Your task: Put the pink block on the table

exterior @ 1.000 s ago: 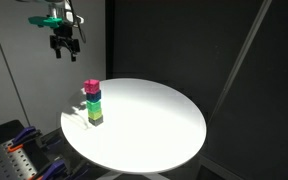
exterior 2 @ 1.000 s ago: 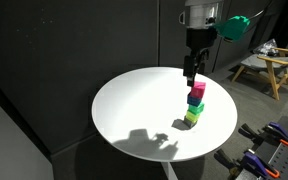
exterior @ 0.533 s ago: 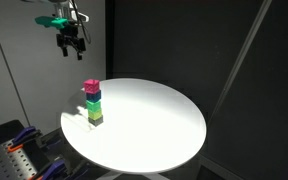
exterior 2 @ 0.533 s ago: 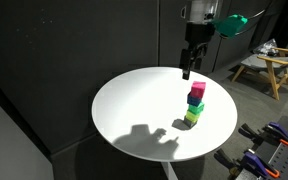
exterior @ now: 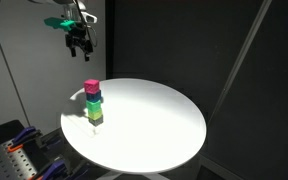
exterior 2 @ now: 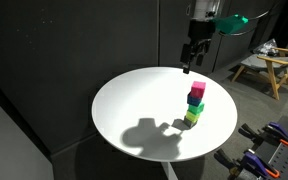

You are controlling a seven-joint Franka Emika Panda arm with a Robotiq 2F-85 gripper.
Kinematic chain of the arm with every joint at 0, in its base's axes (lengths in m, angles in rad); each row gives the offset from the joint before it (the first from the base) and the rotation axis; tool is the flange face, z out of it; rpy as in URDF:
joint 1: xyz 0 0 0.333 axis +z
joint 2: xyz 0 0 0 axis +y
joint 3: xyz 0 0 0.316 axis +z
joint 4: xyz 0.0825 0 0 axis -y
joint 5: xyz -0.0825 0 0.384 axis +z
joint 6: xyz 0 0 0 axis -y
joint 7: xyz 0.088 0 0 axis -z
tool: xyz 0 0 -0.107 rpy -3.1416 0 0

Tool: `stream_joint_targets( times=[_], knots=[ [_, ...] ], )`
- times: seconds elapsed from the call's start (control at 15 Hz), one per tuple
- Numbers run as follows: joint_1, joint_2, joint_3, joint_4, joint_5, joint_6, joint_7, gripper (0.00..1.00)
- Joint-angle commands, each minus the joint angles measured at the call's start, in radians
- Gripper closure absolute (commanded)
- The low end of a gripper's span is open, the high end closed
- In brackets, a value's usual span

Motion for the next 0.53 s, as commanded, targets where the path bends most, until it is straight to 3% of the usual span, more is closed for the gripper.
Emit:
stream_joint_targets(
  times=[0.0,0.47],
  knots=[
    [-0.018,0.012,-0.019,0.005,0.023,0.012,0.0,0.0],
    [-0.034,0.047,-0.045,-0.014,0.034,0.076,-0.019,0.0]
  ],
)
